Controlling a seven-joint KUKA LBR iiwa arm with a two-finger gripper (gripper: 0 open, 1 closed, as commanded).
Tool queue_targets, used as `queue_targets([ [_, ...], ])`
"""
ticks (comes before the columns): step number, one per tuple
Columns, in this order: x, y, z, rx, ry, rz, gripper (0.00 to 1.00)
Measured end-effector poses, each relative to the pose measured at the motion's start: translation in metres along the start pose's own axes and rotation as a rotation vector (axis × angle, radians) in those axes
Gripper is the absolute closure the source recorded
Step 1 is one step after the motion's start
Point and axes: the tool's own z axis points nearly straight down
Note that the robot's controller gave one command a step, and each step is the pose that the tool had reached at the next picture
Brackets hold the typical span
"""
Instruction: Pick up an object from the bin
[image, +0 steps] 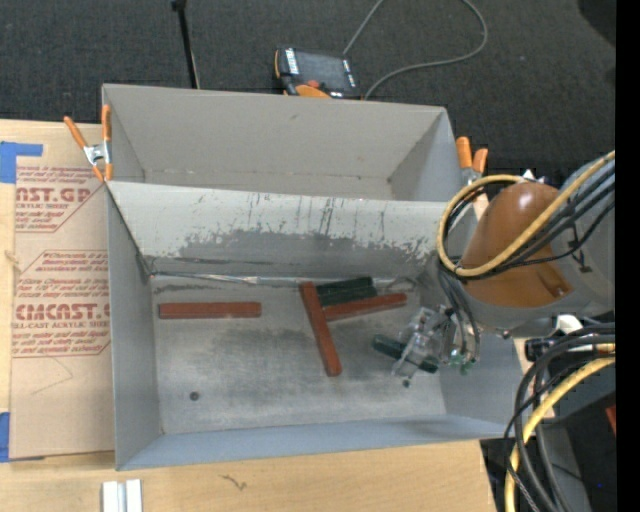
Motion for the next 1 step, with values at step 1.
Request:
queue_targets([
  [1,-0.0006,0.001,-0.0214,0.001,0.004,-0.001,1.0],
])
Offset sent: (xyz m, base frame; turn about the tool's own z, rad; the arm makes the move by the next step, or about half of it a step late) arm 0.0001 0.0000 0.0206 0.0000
